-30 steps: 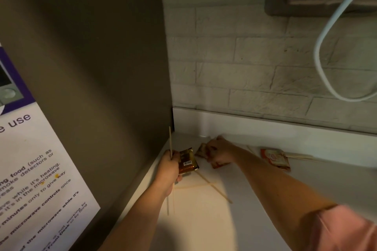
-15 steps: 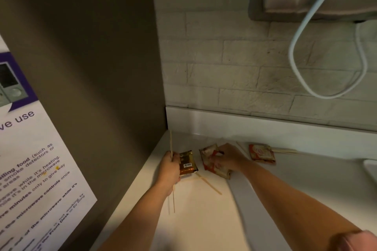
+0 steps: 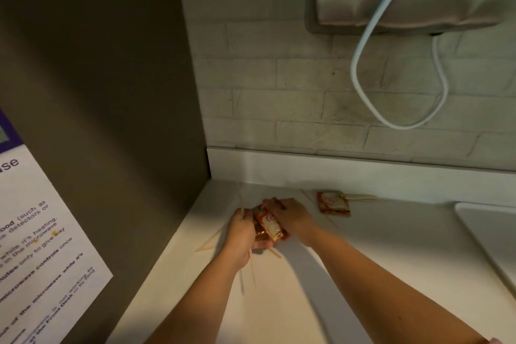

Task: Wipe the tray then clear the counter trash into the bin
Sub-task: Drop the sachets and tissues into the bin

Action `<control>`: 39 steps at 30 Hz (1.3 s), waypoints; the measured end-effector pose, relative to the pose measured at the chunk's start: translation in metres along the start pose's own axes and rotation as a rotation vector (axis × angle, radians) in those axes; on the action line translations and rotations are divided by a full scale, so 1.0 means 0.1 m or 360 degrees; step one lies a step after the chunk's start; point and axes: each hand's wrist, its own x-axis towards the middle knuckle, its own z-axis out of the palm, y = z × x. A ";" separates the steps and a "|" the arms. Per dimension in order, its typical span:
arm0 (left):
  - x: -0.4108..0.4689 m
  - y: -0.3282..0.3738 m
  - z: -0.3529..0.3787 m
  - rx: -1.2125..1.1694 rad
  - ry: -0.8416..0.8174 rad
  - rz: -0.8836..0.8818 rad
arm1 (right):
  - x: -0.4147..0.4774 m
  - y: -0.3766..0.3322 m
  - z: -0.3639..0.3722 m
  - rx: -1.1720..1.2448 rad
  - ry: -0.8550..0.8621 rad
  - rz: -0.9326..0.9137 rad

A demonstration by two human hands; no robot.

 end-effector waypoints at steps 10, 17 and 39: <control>-0.07 -0.03 0.20 0.0074 -0.0050 0.0086 | -0.01 0.14 -0.10 -0.0247 0.0050 -0.0054; -0.10 0.01 0.22 0.0048 -0.0025 0.0113 | 0.07 0.38 -0.56 -0.0362 0.0417 0.0041; -0.27 0.07 0.15 -0.0020 -0.0028 0.0070 | 0.28 0.72 -0.75 -0.0225 0.0725 0.0587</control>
